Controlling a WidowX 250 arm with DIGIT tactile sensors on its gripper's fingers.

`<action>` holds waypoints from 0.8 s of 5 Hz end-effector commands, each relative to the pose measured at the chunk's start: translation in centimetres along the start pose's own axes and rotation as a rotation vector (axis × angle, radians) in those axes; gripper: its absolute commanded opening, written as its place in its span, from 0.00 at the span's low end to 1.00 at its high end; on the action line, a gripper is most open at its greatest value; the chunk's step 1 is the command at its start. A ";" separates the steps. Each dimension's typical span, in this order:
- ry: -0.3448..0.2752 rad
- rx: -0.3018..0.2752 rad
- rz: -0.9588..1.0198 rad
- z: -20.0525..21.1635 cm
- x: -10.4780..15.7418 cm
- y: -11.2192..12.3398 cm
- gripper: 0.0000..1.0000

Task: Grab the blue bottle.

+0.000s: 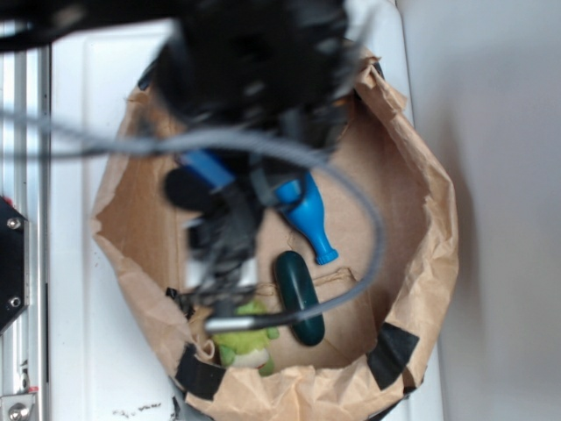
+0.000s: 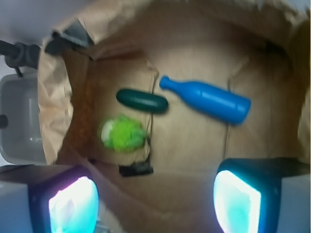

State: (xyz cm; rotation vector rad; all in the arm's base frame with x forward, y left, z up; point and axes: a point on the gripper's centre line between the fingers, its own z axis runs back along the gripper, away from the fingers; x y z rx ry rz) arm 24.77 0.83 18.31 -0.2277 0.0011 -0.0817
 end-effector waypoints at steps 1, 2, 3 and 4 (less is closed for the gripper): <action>-0.057 0.009 -0.002 1.4 0.4 0.1 1.00; -0.057 0.009 -0.002 1.4 0.4 0.1 1.00; -0.125 -0.024 -0.126 1.3 1.3 1.8 1.00; -0.172 -0.053 -0.298 0.5 2.7 3.0 1.00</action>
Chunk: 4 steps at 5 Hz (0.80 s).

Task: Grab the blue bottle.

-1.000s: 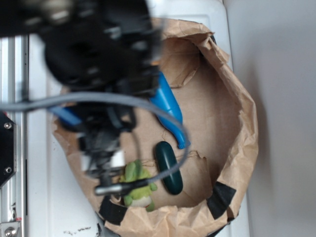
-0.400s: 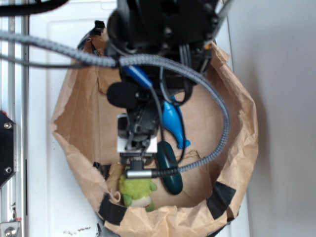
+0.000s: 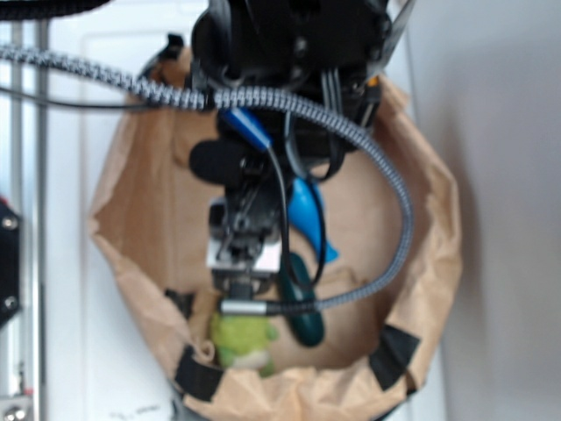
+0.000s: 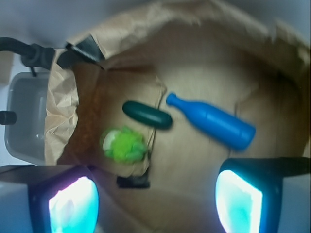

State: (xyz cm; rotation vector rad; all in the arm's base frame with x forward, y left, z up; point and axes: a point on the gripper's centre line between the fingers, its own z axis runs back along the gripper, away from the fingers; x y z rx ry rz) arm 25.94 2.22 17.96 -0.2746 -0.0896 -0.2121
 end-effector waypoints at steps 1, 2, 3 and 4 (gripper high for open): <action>-0.089 0.023 -0.379 -1.2 1.7 2.4 1.00; 0.026 0.024 -0.521 -3.8 2.7 3.1 1.00; 0.026 0.024 -0.521 -3.8 2.7 3.1 1.00; 0.026 0.024 -0.521 -3.8 2.7 3.1 1.00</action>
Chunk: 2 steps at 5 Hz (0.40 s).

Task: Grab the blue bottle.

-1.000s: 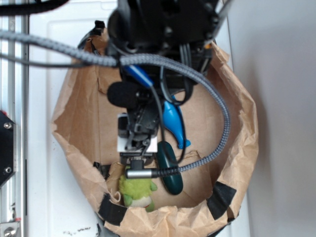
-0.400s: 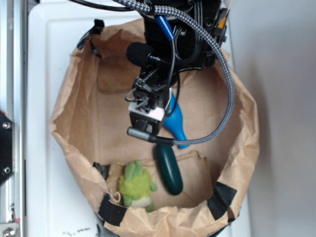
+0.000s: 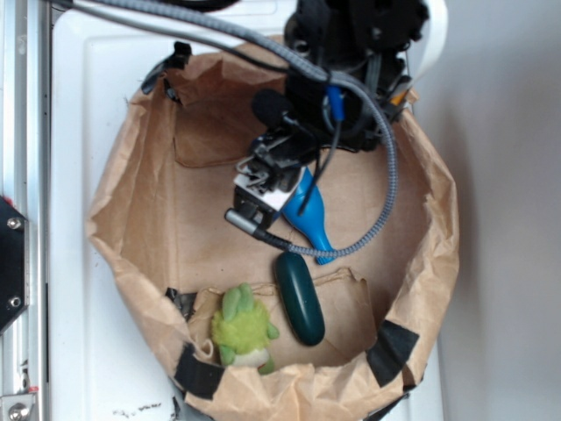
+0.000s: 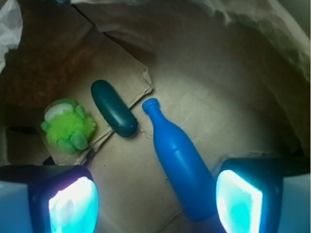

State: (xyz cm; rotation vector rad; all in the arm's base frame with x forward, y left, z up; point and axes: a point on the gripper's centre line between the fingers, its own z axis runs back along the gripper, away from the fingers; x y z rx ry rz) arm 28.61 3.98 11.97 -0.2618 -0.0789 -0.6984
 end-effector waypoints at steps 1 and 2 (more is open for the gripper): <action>-0.035 0.055 -0.041 1.7 1.2 -0.1 1.00; -0.053 0.106 -0.109 -0.2 -0.1 -1.0 1.00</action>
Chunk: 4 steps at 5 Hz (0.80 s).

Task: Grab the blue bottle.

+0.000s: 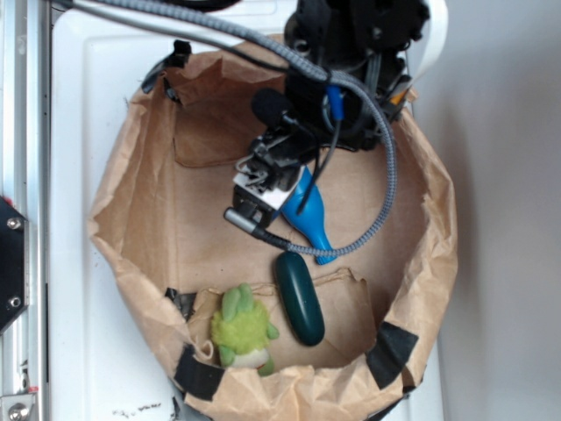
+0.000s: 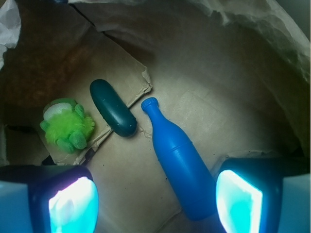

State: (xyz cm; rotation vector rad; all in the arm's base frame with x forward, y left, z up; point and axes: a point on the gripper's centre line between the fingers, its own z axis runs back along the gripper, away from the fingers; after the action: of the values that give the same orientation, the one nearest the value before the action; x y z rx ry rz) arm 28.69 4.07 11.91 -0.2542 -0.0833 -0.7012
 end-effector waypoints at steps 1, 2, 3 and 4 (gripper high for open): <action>-0.059 0.156 -0.150 -2.4 -0.6 -1.5 1.00; -0.070 0.224 -0.172 -4.5 -0.6 -1.4 1.00; -0.057 0.269 -0.196 -7.1 -0.5 -0.4 1.00; -0.040 0.290 -0.190 -9.1 0.8 0.8 1.00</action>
State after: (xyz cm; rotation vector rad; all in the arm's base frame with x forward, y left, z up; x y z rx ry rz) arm 28.34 2.48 1.91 -0.0192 -0.1871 -0.8367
